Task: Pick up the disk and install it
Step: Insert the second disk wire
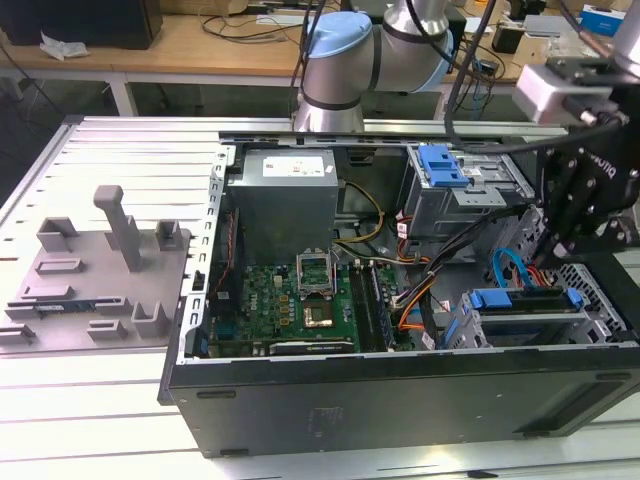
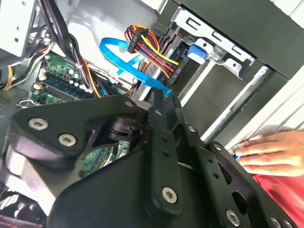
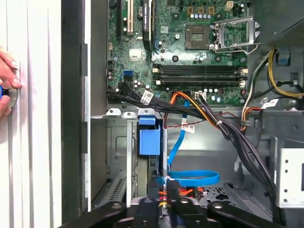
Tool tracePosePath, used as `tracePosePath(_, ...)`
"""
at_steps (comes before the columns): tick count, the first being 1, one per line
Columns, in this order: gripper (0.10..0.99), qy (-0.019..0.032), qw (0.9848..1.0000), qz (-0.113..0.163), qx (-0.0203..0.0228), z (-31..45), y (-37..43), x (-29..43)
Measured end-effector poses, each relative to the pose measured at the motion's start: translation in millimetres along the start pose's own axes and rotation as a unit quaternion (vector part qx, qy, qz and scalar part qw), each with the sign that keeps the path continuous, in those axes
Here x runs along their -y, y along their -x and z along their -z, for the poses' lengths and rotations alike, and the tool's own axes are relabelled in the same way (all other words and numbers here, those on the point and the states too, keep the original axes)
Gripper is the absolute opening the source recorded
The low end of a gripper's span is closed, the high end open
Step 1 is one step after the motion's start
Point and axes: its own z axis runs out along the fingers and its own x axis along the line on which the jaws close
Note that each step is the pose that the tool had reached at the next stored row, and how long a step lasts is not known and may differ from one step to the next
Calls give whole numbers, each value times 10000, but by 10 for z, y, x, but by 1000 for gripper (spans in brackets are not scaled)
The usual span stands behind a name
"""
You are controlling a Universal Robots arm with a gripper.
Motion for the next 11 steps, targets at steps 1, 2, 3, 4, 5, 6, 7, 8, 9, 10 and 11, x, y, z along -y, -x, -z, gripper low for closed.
tracePosePath(1,157,0,10000,0,1,59,5,0)
tracePosePath(2,106,0,10000,0,0,84,7,0)
tracePosePath(3,106,0,10000,0,1,86,10,0)
tracePosePath(4,106,0,10000,0,1,86,10,0)
tracePosePath(5,106,0,10000,0,1,86,10,1)
tracePosePath(6,106,0,10000,0,0,87,11,1)
tracePosePath(7,106,0,10000,0,0,87,11,1)
tracePosePath(8,106,0,10000,0,0,88,11,2)
tracePosePath(9,106,0,10000,0,0,87,11,3)
tracePosePath(10,106,0,10000,0,0,87,11,3)
tracePosePath(11,106,0,10000,0,0,87,11,3)
